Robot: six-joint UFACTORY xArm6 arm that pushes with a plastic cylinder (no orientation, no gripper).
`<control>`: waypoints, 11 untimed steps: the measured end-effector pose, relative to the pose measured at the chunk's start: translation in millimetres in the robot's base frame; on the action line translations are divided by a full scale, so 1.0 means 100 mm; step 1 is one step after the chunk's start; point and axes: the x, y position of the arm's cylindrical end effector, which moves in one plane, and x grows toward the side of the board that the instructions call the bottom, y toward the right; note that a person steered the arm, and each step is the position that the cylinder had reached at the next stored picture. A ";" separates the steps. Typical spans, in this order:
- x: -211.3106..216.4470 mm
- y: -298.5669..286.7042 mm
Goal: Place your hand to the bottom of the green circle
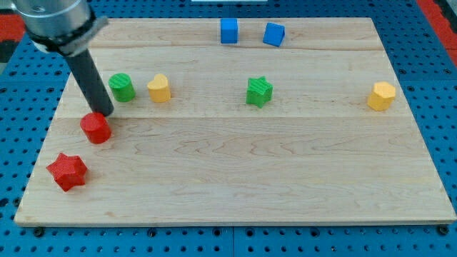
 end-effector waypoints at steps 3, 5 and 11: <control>0.23 0.12; 0.11 -0.16; 0.10 -0.21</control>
